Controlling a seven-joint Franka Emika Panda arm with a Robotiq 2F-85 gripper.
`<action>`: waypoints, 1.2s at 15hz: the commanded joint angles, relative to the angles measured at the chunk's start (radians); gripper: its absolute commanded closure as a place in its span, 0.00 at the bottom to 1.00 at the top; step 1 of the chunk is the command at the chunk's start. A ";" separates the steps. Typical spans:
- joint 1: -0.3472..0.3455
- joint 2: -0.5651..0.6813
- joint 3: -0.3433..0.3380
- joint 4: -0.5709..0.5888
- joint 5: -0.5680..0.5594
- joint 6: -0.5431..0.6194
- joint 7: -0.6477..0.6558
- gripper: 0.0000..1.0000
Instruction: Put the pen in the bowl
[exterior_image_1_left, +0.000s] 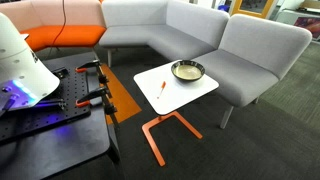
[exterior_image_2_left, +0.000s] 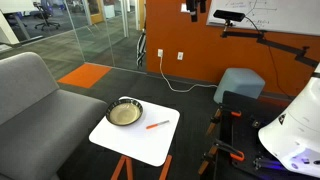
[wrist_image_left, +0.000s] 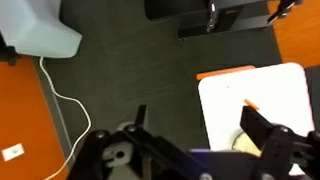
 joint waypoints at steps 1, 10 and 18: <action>0.017 0.000 -0.015 0.002 -0.003 -0.003 0.003 0.00; 0.089 0.047 -0.018 -0.175 0.045 0.259 -0.281 0.00; 0.158 0.295 0.045 -0.331 0.159 0.695 -0.616 0.00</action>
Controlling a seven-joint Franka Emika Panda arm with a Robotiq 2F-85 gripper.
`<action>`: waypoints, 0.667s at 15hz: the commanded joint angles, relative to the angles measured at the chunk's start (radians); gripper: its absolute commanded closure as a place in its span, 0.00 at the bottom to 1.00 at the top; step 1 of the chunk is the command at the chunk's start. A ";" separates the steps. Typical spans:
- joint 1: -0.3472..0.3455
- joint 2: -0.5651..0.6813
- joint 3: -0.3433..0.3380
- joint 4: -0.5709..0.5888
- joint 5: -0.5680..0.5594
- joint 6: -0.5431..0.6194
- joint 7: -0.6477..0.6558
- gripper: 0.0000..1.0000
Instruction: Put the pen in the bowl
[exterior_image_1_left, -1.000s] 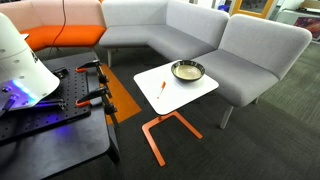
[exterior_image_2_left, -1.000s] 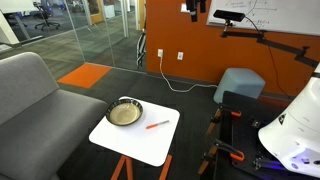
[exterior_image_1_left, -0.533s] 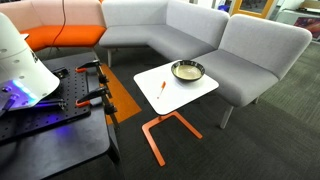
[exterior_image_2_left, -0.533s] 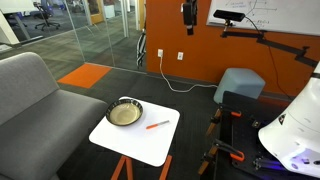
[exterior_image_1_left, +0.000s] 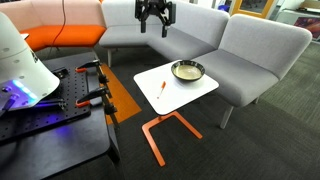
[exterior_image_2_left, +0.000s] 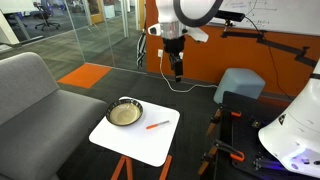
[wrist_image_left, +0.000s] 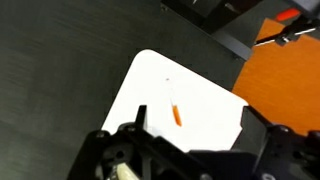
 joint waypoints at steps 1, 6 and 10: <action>0.011 0.091 0.040 -0.003 0.077 0.096 -0.192 0.00; 0.003 0.129 0.076 0.006 0.077 0.084 -0.206 0.00; -0.007 0.152 0.078 0.008 0.090 0.134 -0.253 0.00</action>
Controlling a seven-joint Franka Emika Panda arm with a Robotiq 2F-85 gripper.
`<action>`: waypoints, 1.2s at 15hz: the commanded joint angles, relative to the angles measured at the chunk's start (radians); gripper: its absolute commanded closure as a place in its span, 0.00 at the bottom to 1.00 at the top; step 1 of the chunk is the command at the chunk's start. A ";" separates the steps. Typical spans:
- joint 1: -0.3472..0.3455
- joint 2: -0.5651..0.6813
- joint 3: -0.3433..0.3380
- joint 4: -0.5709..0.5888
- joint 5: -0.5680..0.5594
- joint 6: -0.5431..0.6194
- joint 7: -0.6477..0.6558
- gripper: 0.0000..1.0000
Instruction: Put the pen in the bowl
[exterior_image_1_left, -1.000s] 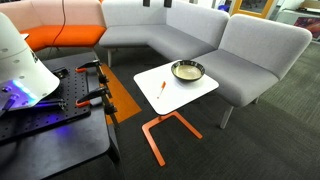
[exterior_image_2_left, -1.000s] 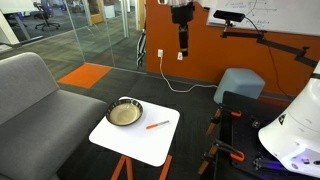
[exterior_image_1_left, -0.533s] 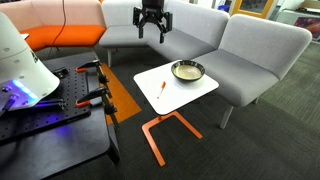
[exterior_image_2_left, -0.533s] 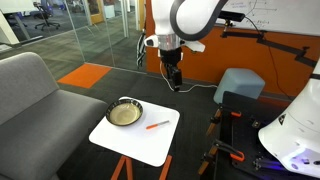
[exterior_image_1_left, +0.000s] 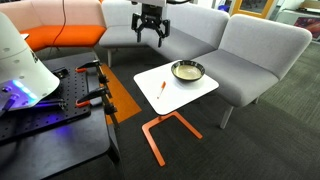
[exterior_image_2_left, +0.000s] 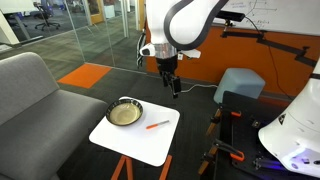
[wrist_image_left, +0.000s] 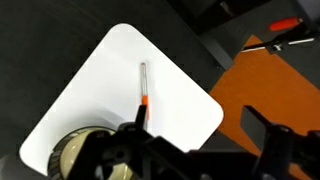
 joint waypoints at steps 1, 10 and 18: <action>-0.024 0.058 0.020 0.005 0.029 0.087 -0.054 0.00; -0.159 0.530 0.111 0.194 0.037 0.345 -0.284 0.00; -0.118 0.749 0.063 0.409 -0.089 0.346 -0.147 0.00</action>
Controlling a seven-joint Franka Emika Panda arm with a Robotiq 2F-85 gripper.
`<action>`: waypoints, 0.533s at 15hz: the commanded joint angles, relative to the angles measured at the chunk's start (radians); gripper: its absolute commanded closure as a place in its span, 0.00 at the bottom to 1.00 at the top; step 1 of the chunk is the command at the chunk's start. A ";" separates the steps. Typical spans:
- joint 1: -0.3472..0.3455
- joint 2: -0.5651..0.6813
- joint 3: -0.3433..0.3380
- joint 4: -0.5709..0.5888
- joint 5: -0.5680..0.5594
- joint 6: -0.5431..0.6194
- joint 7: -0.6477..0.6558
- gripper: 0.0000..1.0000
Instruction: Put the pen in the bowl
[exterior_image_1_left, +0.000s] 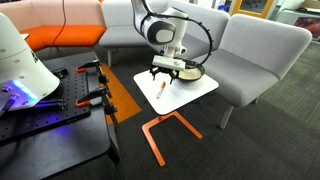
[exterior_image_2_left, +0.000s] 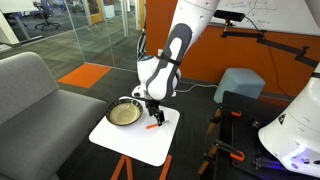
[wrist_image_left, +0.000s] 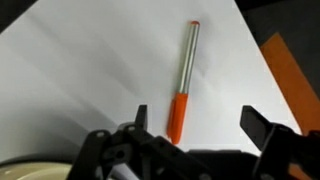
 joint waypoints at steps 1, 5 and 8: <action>0.043 0.052 -0.037 0.042 -0.076 0.017 0.117 0.00; 0.046 0.092 -0.043 0.074 -0.141 0.020 0.173 0.34; 0.051 0.101 -0.049 0.083 -0.180 0.024 0.213 0.58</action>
